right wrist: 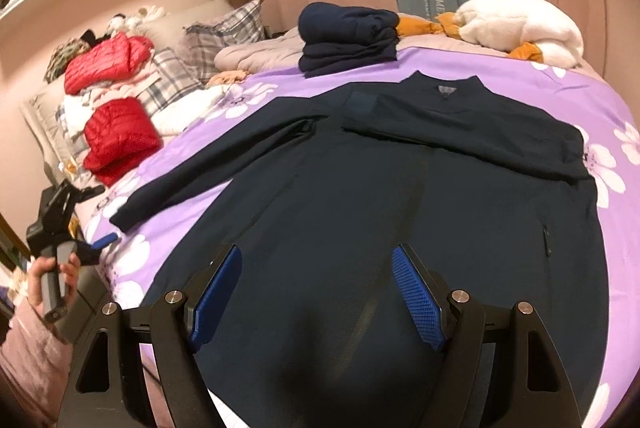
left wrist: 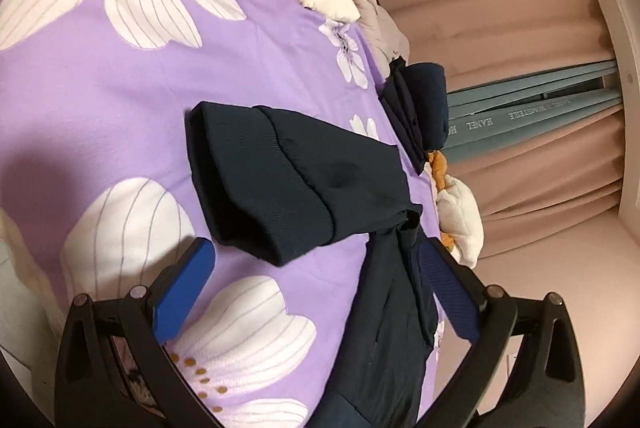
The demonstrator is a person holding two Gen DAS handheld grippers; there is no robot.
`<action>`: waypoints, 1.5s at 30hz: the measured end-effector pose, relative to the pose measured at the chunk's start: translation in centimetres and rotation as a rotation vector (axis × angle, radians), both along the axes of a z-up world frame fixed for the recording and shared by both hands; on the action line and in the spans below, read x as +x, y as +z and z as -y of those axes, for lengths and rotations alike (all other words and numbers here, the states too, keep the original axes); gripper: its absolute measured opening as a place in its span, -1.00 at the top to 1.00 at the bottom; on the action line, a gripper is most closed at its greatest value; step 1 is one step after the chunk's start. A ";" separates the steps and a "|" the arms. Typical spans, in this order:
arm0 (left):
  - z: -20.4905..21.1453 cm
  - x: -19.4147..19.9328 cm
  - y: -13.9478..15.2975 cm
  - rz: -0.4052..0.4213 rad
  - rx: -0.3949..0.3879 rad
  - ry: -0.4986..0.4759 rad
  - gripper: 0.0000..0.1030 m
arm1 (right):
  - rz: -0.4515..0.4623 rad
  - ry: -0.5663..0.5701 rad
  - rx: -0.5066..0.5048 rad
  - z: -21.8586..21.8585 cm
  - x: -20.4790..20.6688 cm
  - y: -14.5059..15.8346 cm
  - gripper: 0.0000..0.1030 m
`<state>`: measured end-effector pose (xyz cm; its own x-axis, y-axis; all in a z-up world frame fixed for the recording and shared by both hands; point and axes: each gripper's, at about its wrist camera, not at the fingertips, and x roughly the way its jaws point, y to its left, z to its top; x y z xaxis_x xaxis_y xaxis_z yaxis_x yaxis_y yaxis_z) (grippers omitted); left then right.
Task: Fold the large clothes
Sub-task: 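Grasp the other sleeve's ribbed cuff with the left tool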
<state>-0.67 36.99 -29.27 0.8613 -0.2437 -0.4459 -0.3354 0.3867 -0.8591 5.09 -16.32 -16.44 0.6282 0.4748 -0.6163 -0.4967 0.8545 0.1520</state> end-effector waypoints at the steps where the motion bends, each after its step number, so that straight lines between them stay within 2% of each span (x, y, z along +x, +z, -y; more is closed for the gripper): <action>1: 0.0 0.4 -0.1 0.001 -0.003 -0.010 -0.98 | -0.003 0.006 -0.003 -0.3 0.0 0.0 -0.50; 6: -0.4 1.6 -1.6 -0.029 -0.015 -0.022 -0.98 | -0.015 0.021 -0.010 -1.4 0.2 0.0 -0.50; 15: -0.7 3.5 -1.3 -0.003 -0.021 -0.059 -0.98 | -0.014 0.076 -0.030 -4.4 0.5 0.3 -0.50; 18: -1.4 3.6 -1.6 0.035 -0.070 -0.062 -0.97 | -0.013 0.091 -0.041 -5.1 0.3 0.4 -0.50; 22: -2.7 2.8 -1.9 0.104 -0.171 -0.066 -0.97 | -0.005 0.102 -0.064 -5.4 -0.2 0.1 -0.50; 26: -3.3 1.8 -2.0 0.145 -0.221 -0.062 -0.97 | -0.015 0.099 -0.089 -5.3 -0.1 -0.3 -0.50; 33: -2.6 2.6 -1.2 0.102 -0.213 -0.064 -0.97 | -0.025 0.114 -0.073 -5.7 0.0 0.0 -0.50; 39: -1.8 1.2 -1.3 0.053 -0.208 -0.057 -0.97 | -0.030 0.111 -0.071 -5.8 0.1 -0.1 -0.50; 45: -0.3 0.8 -2.5 0.022 -0.332 -0.072 -0.97 | -0.043 0.127 -0.066 -6.4 -0.1 -0.6 -0.50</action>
